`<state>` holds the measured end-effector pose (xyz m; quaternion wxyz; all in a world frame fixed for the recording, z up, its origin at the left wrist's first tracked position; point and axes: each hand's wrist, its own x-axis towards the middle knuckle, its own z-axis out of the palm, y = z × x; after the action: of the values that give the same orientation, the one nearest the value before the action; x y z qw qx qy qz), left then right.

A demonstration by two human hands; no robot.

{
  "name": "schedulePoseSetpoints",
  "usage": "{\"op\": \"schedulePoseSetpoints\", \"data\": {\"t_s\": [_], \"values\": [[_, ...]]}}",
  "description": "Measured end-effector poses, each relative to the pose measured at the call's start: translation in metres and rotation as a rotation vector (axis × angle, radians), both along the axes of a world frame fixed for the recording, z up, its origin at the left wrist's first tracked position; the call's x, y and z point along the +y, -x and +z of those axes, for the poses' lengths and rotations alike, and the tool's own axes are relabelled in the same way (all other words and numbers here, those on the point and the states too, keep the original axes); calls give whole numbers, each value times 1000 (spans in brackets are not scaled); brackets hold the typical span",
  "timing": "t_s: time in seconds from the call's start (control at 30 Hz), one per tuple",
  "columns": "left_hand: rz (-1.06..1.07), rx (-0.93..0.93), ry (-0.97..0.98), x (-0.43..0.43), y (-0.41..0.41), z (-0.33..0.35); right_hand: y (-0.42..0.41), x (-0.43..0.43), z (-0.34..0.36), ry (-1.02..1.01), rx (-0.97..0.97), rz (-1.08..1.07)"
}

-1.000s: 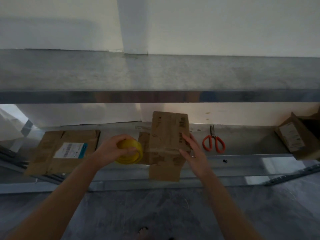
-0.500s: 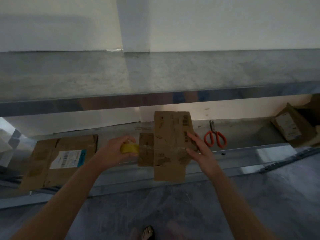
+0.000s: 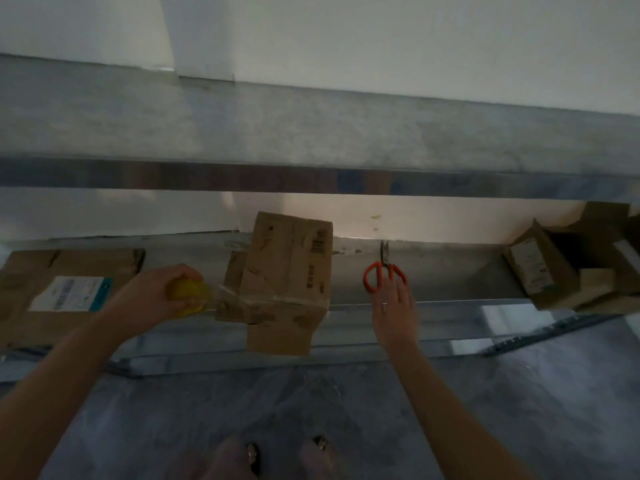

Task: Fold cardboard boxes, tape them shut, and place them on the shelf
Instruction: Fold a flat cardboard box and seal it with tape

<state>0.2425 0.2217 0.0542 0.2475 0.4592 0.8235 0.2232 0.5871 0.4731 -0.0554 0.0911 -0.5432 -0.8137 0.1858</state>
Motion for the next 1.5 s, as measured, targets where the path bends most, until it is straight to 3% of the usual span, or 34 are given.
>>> {"op": "schedulePoseSetpoints", "data": {"t_s": [0.17, 0.53, 0.67, 0.9, 1.13, 1.27, 1.5], "values": [[109, 25, 28, -2, -18, -3, 5, 54, -10, 35, -141, 69], [248, 23, 65, -3, -61, -2, 32, 76, -23, 157, -203, -280], [253, 15, 66, -5, -63, 0, 17, 67, -25, 127, -288, -185], [133, 25, -40, -5, -53, 9, -15, 7, 5, 152, -12, -237], [-37, 40, -62, -5, -15, 11, -18, -125, 49, 23, 237, -308], [-165, 2, -90, -4, -2, 12, 2, -199, 67, -33, 282, -374], [-302, -30, -97, -3, 5, 19, 65, -287, 90, 325, 374, -325]]}}
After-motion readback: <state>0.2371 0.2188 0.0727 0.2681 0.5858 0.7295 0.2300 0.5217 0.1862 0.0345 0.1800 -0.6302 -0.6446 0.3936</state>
